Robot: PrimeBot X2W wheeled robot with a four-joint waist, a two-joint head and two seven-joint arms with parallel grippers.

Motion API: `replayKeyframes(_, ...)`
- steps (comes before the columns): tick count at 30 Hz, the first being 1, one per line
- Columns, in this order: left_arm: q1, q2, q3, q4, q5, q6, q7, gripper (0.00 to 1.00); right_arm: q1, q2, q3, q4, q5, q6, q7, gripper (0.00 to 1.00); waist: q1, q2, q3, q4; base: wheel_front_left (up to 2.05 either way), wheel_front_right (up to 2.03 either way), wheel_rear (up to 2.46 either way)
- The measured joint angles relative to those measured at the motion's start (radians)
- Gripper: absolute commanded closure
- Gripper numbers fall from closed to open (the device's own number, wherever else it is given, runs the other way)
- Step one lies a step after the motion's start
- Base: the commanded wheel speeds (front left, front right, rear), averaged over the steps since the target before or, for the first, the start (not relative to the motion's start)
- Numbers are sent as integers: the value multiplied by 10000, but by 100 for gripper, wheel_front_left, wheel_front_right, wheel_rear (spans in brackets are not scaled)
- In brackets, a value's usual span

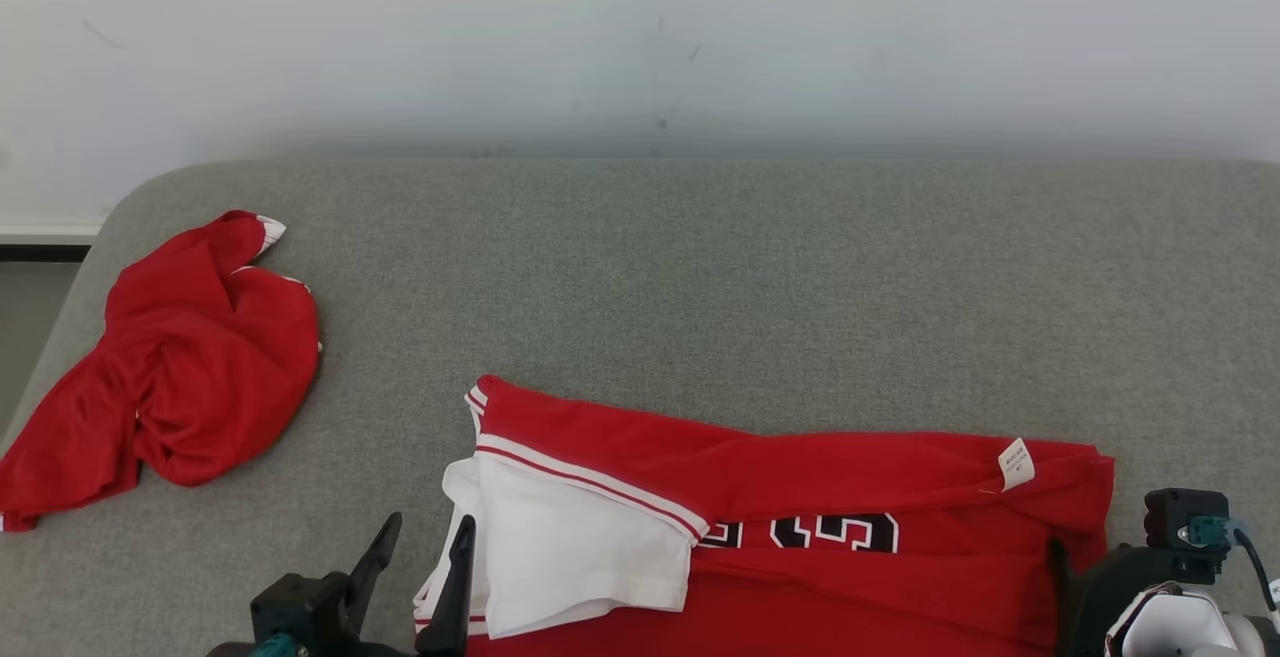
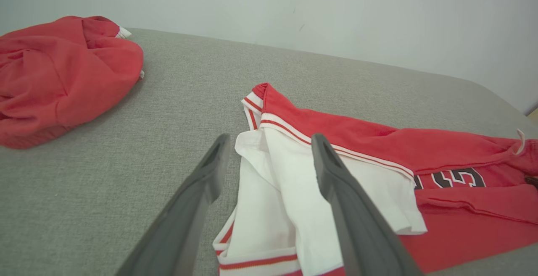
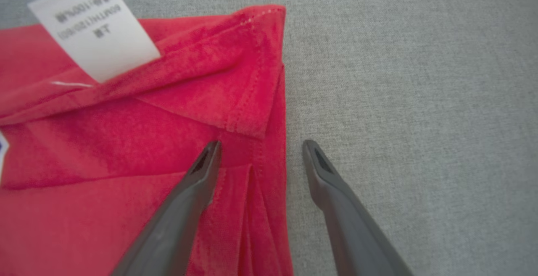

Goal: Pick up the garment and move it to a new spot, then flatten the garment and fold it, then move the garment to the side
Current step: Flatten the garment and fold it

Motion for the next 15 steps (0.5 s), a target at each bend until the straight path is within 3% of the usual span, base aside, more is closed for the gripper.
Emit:
replayKeyframes(12, -154, 13, -10, 113, -13, -79, 90, 0, -247, 153, -278, 368, 477, -69, 326, 0, -1, 0, 233, 281, 0, 0, 0)
replayKeyframes(14, -154, 35, 2, 115, -31, -79, 92, 0, -386, 207, -290, 405, 585, -84, 430, 82, -2, -1, 247, 297, 0, 0, 0)
replayKeyframes(15, -154, 36, 2, 121, -48, -79, 96, 0, -428, 238, -286, 410, 617, -84, 453, 100, -2, -1, 252, 304, 0, 0, 0)
